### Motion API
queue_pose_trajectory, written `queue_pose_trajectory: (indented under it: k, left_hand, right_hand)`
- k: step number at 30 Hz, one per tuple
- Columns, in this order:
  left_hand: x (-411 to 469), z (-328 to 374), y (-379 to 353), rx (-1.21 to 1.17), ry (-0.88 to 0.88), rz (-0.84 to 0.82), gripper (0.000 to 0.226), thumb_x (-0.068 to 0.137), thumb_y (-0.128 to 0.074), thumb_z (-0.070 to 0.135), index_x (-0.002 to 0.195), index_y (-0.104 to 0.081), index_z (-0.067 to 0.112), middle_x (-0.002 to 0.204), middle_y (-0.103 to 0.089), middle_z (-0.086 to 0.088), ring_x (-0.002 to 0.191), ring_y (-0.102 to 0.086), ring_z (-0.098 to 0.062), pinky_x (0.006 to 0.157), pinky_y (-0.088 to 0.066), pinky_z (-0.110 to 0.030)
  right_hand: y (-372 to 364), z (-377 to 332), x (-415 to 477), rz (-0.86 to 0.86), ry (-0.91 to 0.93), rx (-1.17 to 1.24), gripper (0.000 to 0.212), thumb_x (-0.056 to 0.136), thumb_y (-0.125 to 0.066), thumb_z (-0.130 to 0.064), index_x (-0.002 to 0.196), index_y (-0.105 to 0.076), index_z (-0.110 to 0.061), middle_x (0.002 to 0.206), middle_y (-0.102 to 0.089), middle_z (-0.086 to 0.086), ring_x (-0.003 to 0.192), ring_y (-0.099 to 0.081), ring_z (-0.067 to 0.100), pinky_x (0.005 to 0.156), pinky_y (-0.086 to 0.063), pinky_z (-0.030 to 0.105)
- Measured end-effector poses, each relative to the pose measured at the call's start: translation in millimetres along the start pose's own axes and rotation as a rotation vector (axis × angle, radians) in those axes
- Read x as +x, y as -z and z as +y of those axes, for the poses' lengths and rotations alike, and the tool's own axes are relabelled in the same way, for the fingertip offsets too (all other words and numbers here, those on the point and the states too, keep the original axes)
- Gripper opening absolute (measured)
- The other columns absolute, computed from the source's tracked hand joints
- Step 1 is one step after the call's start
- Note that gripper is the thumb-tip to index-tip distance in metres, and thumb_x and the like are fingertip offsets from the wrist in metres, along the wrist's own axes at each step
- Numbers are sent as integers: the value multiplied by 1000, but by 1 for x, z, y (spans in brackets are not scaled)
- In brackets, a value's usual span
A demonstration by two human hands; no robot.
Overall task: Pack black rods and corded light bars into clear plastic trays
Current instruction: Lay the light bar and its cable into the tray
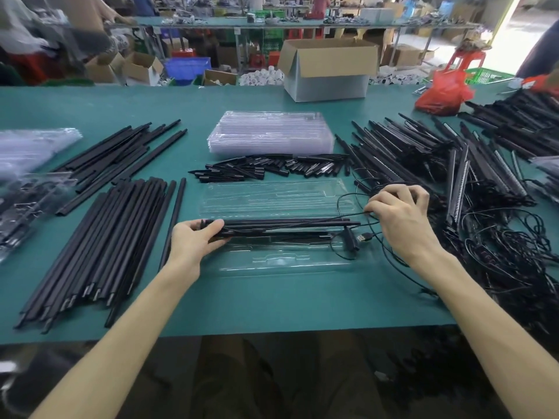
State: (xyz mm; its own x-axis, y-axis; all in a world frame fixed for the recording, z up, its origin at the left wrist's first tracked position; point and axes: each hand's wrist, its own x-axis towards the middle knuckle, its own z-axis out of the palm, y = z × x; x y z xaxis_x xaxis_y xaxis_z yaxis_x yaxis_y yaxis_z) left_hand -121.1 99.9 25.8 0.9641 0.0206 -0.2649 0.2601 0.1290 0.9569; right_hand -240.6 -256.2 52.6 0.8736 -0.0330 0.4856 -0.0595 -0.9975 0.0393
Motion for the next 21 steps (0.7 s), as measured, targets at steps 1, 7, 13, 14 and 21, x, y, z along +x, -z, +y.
queue_pose_trajectory:
  k: [1,7,13,14,21]
  left_hand:
    - [1,-1,2,109,-24,-8,37,89,-75,10,116,-56,-8,122,-65,-20,82,-76,-26,76,-62,-31]
    - [3,-6,9,1096,-400,109,40,91,-69,41,118,-59,13,125,-47,-12,117,-41,-29,100,-37,-39]
    - [1,-7,-1,1323,-756,-26,42,94,-67,39,131,-62,21,137,-51,-2,128,-45,-26,111,-22,-40]
    - [1,-7,-4,1320,-803,-134,43,95,-66,38,134,-61,21,137,-53,-1,128,-47,-25,113,-23,-39]
    - [0,-15,-28,1150,-873,-367,32,101,-59,27,131,-66,18,128,-62,0,118,-53,-23,108,-38,-37]
  right_hand:
    - [-2,-1,0,-14,-3,-1,43,70,-75,16,94,-75,-19,104,-69,-9,116,-48,26,99,-21,46]
    - [-13,-6,-5,-52,-8,-6,43,66,-75,16,91,-75,-19,99,-71,-8,114,-55,27,102,-19,44]
    - [-17,-12,-5,32,1,-9,31,84,-73,2,109,-73,-15,106,-71,-2,119,-57,29,112,-18,54]
    - [-17,-16,-5,47,10,-8,34,84,-72,2,113,-71,-14,111,-70,0,122,-57,29,113,-18,54]
    - [-10,-53,-25,98,200,143,20,90,-74,-30,101,-69,-15,100,-64,-1,100,-59,25,97,-35,43]
